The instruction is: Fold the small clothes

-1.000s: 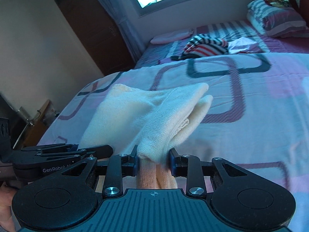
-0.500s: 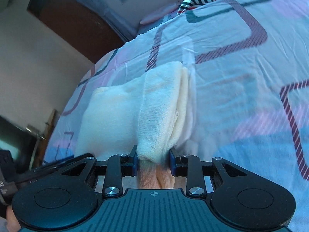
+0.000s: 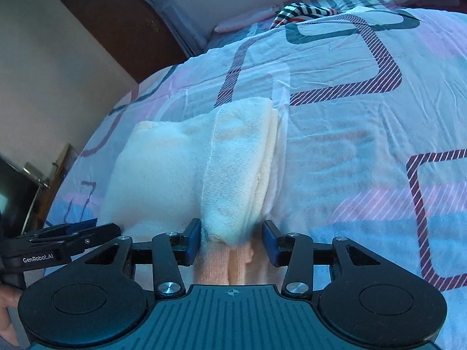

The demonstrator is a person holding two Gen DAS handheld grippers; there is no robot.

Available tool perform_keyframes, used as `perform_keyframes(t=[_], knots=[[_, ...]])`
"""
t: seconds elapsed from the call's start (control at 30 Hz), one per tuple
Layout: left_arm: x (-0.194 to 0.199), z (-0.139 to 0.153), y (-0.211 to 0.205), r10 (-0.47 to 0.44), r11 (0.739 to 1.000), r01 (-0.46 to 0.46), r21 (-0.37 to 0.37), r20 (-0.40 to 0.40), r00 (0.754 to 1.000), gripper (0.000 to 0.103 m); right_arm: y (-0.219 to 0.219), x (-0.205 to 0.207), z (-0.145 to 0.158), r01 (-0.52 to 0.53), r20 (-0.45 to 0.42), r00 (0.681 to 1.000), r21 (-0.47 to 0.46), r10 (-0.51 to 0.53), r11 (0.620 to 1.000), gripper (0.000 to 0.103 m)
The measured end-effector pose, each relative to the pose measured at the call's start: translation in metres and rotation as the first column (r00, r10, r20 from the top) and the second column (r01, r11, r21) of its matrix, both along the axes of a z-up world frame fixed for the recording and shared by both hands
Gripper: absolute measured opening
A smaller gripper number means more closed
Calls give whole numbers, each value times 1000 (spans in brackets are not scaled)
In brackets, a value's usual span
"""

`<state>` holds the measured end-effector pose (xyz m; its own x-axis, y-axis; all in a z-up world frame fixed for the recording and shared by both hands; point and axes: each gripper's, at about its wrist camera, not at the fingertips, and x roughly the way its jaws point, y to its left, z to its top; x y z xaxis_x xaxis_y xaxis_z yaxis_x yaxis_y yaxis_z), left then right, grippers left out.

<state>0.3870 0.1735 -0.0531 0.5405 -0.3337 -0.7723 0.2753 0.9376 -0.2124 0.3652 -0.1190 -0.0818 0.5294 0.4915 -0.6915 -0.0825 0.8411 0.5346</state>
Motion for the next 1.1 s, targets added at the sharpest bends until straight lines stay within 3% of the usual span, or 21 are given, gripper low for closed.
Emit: perform_keyframes(t=[0.23,0.47,0.77,1.1], knots=[[-21,3,3,4,1000,-3,-20,13,1000,68,2,-16,18,-8,23,1000,7,8,1000,44],[-54,-10,5,16,999,-17,-45,-26,1000,68,14,-50,7,-58,-29,998,-56,56,997,43],[-98,-13,8,40,999,-40,0,-8,999,70,11,-103,2,-54,-22,998,-130,52,990,43],[-102,-17,-7,89,994,-90,69,20,996,75,24,-111,1,-65,12,998,-210,69,975,43]])
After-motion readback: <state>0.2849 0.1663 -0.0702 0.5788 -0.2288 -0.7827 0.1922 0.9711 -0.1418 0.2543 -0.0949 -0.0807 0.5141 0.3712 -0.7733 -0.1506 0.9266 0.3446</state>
